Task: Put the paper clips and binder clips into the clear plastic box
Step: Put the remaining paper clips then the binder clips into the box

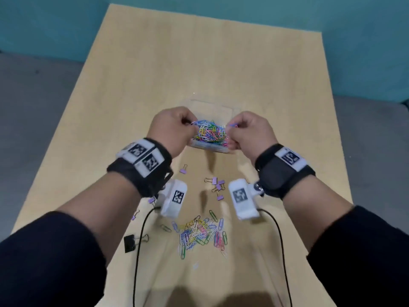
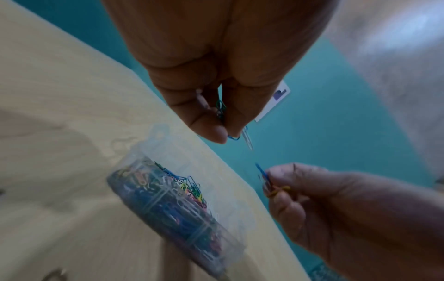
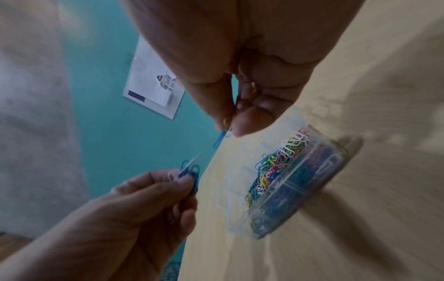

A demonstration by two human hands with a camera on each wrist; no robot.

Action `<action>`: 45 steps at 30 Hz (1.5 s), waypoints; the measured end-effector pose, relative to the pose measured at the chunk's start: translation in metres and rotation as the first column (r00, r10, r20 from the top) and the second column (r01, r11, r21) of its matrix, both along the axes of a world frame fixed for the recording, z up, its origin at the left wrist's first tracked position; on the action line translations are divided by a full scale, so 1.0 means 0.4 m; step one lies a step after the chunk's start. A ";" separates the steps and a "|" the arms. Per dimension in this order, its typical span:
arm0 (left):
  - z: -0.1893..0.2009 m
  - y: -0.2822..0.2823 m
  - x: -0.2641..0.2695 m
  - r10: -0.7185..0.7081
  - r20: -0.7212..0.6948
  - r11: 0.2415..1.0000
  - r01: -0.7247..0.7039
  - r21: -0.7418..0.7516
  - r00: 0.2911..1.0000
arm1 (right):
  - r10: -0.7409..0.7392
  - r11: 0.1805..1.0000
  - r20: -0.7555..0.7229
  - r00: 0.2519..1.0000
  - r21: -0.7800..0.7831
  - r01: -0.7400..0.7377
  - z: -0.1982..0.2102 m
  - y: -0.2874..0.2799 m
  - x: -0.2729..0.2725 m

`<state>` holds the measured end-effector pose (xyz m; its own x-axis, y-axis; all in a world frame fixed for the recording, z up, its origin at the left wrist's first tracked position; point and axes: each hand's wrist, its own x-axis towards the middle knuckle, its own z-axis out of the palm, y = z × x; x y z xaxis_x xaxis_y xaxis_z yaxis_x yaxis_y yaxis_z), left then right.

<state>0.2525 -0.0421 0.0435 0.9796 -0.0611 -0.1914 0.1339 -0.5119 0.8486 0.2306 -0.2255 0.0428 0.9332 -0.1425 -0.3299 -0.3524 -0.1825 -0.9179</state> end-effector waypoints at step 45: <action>-0.176 0.032 -0.489 -0.299 -0.143 0.807 0.330 0.489 0.943 | 0.606 0.449 -0.211 0.767 -0.705 -0.549 -0.176 0.081 -0.444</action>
<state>0.0570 -0.0291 -0.0271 0.9098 -0.2448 -0.3351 -0.0684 -0.8849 0.4607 0.0531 -0.1930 -0.0275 0.9034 0.2852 -0.3203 0.1351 -0.8981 -0.4186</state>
